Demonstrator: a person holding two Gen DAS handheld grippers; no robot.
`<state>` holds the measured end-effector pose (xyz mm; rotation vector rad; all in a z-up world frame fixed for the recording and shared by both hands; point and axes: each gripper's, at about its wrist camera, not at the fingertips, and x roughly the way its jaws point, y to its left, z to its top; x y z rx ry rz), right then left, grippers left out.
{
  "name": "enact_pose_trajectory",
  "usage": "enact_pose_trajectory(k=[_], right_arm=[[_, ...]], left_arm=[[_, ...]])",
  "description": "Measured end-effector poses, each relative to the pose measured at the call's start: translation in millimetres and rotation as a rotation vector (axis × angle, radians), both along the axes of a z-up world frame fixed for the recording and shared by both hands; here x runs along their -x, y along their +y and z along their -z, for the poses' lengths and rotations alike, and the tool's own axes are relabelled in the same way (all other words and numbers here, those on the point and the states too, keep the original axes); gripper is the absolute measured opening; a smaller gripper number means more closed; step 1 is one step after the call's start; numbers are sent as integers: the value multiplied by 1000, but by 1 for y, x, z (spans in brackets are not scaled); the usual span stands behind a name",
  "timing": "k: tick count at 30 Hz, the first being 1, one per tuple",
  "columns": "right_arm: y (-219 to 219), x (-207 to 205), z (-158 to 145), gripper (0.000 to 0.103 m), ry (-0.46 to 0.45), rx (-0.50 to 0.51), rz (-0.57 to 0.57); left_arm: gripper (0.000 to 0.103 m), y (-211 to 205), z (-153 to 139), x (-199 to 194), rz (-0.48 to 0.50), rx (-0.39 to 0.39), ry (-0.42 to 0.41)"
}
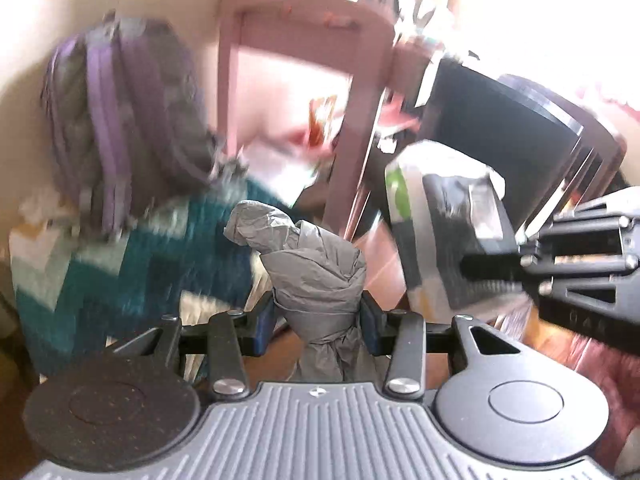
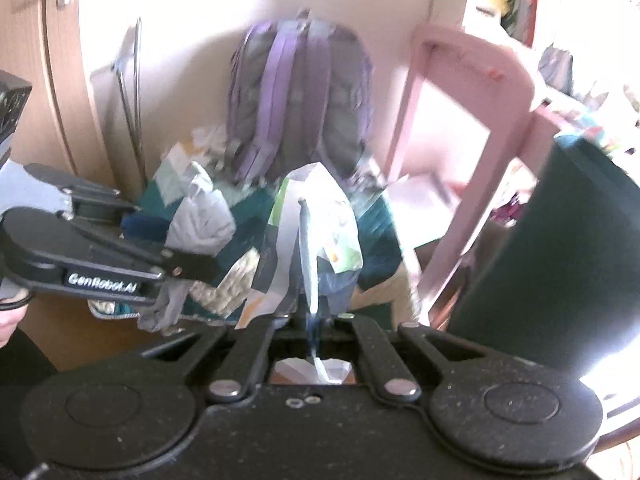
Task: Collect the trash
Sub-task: 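Carry the grey bag in the left tool while the right carries the wrapper to the bin, then open both tools over the green bin to drop the grey bag and wrapper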
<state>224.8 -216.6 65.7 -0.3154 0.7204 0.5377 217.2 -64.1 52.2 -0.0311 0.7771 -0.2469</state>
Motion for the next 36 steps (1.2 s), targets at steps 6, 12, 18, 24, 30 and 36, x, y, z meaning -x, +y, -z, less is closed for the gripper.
enact_pose_trajectory(k=[6,12,18,24,30,36], right_arm=[[-43,1,-48,0,-114,-36,69],[-99,-23,-88,0,-199,-65,195],[-153,-44,-110,0,-246,-53,304],[-196,-76,-111,0,-235,-53,397],[-215,-107,-87,0,-177,-36,426],[-214,-132,-63,0,-113,-10,402]], left_arm=[[42,-44,-65,-14,20,34,-124],[42,-103,-126,-37,68,46,-252],[42,-168,-158,-72,124,80,-286],[42,-225,-158,-114,166,91,-268],[42,-270,-140,-159,180,58,-248],[42,-290,-109,-199,168,-6,-167]])
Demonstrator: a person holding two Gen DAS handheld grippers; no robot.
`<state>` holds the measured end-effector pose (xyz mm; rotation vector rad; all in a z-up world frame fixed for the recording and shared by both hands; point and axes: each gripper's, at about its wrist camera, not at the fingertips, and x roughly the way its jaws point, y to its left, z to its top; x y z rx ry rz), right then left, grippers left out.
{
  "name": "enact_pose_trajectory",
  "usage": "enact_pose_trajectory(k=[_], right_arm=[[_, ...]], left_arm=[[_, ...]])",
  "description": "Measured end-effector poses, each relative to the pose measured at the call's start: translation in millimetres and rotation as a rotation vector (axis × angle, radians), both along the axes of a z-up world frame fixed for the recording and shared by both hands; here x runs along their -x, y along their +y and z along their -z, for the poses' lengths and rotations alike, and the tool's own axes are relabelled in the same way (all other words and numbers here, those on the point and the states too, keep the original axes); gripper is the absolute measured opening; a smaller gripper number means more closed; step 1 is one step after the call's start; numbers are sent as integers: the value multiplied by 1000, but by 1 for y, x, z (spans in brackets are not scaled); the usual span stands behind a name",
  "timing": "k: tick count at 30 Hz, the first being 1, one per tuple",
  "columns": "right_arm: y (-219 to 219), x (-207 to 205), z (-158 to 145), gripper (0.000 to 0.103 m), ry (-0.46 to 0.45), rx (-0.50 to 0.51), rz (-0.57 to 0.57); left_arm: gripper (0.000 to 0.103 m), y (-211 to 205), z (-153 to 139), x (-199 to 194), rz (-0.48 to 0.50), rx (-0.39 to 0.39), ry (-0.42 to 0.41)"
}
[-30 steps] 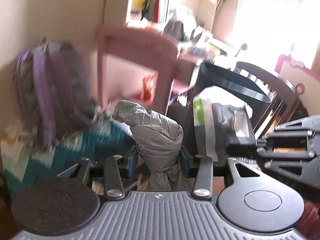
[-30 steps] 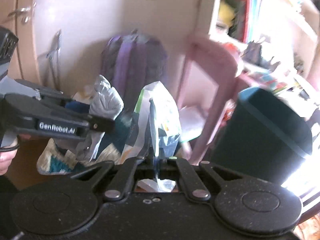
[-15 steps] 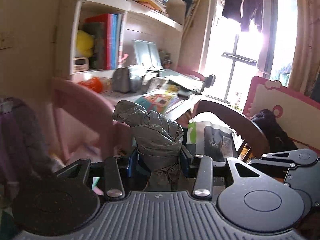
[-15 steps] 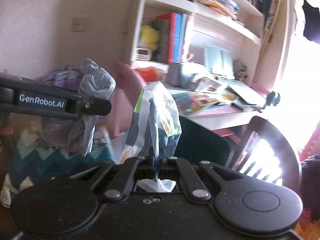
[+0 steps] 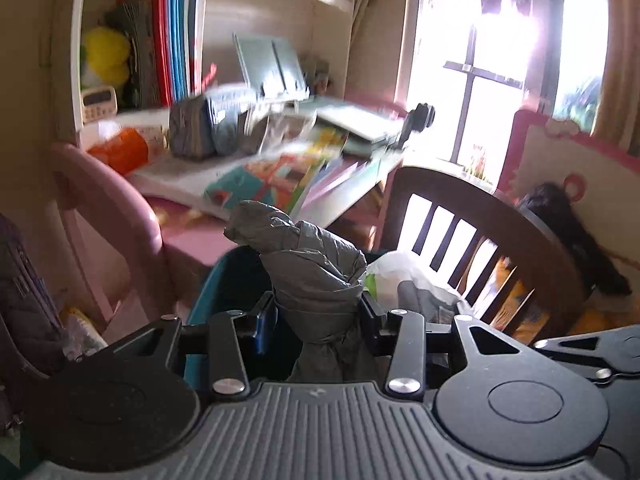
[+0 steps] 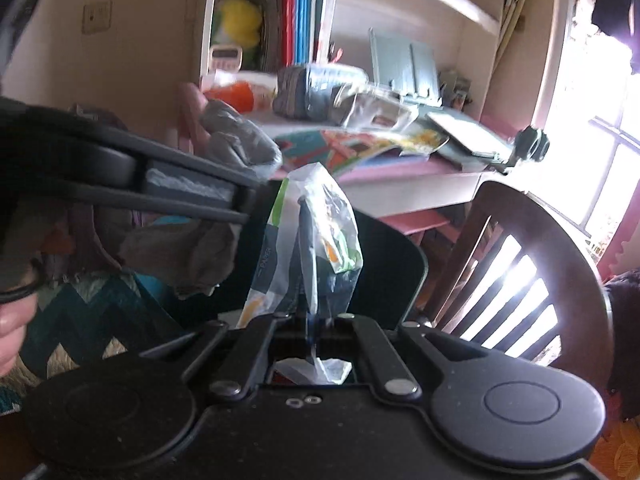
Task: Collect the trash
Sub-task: 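Open both tools over the green bin to drop the grey bag and wrapper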
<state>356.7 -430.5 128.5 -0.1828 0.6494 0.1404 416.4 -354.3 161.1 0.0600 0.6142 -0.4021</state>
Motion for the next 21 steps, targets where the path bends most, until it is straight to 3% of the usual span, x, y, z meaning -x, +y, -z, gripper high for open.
enact_pose_trajectory(k=[8,16,18,20,21], right_arm=[[1,-17,17,3,62,35,-28],[-2,-20,23,14,81,38,-27],[-2,-20,23,19,76,33,-23],[-3,-20,24,26,81,27,-27],[-2,-19,24,29,80,29,-27]], left_arm=[[43,-6,34,-34,-13,-105,106],[45,-17,55,-41,28,-171,192],[50,-19,55,-40,26,-171,193],[67,-19,54,-37,26,-161,183],[70,-18,53,-34,30,-157,171]])
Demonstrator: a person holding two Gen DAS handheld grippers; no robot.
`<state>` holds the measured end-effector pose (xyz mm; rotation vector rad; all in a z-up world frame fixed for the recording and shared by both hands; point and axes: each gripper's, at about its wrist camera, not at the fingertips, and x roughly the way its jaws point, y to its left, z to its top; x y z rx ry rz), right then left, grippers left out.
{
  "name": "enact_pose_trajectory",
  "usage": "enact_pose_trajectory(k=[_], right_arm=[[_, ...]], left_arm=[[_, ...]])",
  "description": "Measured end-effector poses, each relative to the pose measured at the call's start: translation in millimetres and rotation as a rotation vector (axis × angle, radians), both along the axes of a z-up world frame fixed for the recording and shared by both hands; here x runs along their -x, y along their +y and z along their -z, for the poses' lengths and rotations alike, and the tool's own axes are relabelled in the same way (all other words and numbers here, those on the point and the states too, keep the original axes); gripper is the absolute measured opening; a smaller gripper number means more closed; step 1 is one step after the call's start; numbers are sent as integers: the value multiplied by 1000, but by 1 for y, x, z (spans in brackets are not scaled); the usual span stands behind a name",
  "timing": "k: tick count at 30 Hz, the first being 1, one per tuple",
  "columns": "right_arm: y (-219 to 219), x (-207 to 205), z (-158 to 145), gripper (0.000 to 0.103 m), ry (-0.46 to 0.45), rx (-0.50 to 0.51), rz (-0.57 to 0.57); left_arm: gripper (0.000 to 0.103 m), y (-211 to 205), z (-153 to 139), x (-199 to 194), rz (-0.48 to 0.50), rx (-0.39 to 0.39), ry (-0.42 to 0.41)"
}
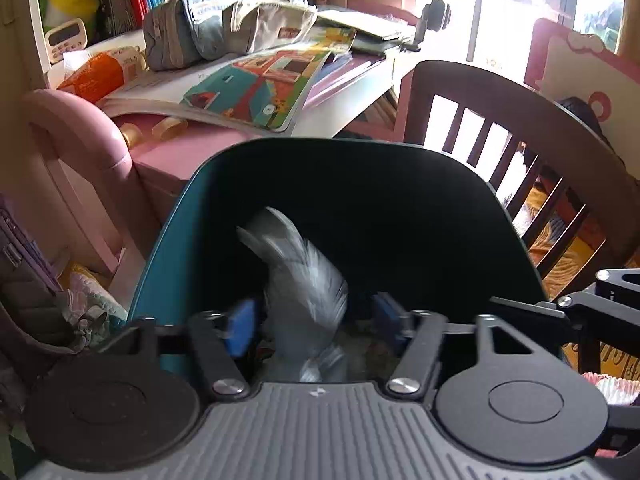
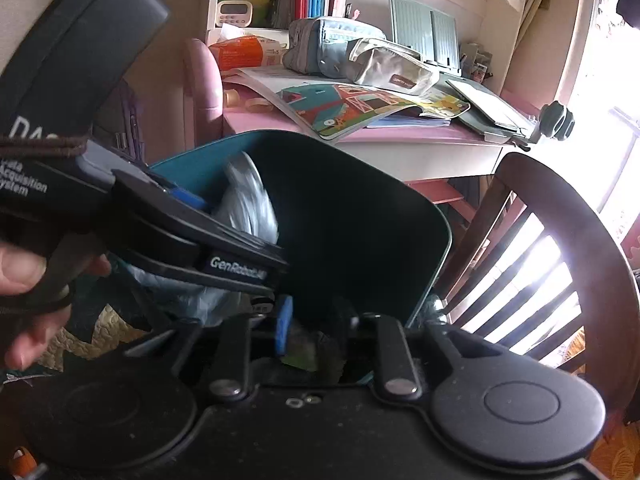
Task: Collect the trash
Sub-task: 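Open both tools over the green bin to drop the grey bag and wrapper, then lower both tools back toward the remaining trash on the floor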
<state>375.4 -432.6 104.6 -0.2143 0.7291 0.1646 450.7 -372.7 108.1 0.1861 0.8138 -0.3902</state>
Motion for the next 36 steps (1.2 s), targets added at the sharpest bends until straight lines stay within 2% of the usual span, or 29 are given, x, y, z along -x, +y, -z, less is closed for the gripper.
enact_pose_trajectory(k=[6,8,10,19,28,36], right_arm=[[4,8,-3,35,-2,0,-3],[5,13,-6,39,-7,3,-2],[7,19,-10,44,-14,1,-2],[22,59,-41,48,-53,-5,-10],[57,107,-66,50,-95,-30,-65],[106,141,-74,51,-105,-34,-152]], left_arm=[[73,7,-7,11,6,2,-26],[80,13,-12,17,-3,4,-38],[80,20,-17,23,-9,9,-45],[80,56,-49,67,-19,46,-86],[80,113,-83,124,-35,101,-125],[80,176,-91,171,-70,109,-152]])
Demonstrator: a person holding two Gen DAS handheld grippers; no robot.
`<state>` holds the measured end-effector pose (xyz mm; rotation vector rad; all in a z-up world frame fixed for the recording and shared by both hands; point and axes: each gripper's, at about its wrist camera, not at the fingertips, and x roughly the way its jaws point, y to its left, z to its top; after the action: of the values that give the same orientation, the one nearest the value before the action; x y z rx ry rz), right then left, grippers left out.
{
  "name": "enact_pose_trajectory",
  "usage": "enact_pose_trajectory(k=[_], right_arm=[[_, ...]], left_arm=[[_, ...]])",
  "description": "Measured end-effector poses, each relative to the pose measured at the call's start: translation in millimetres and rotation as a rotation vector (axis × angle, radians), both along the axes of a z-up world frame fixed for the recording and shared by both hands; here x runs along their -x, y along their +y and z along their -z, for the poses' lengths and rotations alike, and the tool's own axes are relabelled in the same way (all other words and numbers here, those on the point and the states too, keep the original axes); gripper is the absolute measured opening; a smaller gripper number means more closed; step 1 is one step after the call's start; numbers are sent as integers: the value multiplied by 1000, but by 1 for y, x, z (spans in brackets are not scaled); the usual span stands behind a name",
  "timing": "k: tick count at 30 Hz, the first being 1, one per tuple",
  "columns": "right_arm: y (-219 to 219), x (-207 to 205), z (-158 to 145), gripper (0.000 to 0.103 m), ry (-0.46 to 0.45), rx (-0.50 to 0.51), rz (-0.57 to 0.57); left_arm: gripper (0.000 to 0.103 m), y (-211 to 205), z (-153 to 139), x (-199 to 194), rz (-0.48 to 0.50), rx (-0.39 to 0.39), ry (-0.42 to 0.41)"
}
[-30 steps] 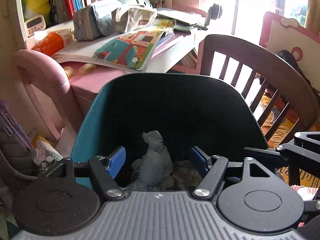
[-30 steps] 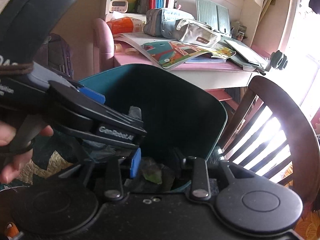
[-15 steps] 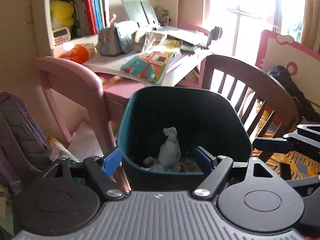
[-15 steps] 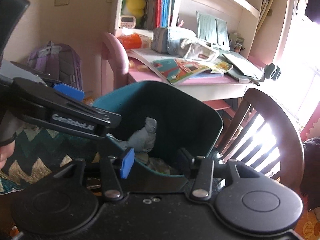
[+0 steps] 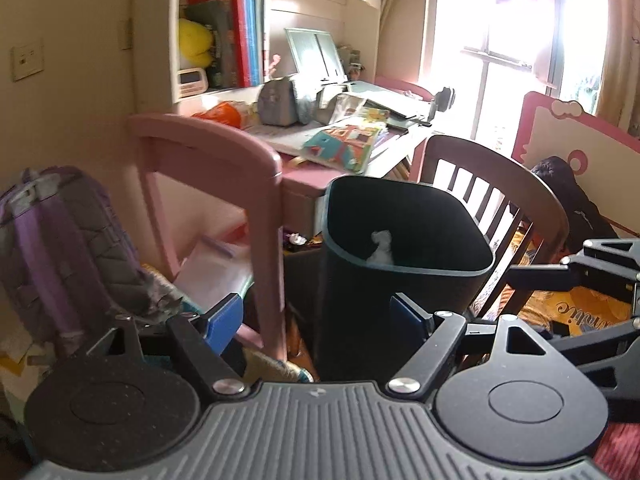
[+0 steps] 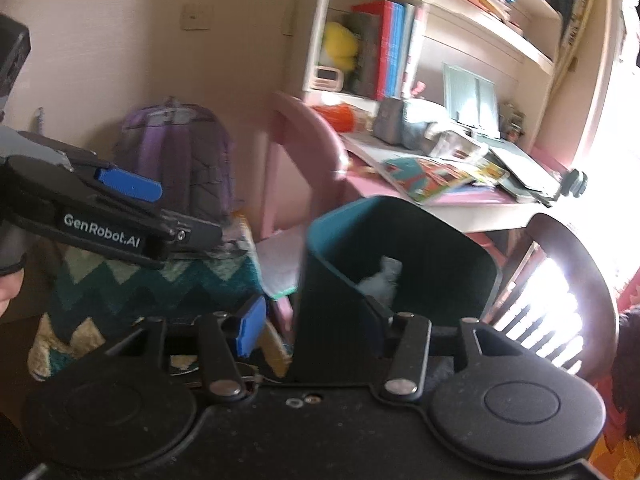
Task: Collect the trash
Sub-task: 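Lower both tools back toward the remaining trash on the floor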
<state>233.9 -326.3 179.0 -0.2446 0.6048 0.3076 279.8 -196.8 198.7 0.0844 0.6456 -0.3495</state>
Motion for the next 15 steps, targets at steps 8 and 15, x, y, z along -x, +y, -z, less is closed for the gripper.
enact_pose_trajectory(k=[8,15], right_arm=[[69,20,8,52,19,-2,-137],[141,27,49,53,90,-15,-258]], left_arm=[[81,77,14,44,-60,15,0],[86,150,44,83,-118,18,6]])
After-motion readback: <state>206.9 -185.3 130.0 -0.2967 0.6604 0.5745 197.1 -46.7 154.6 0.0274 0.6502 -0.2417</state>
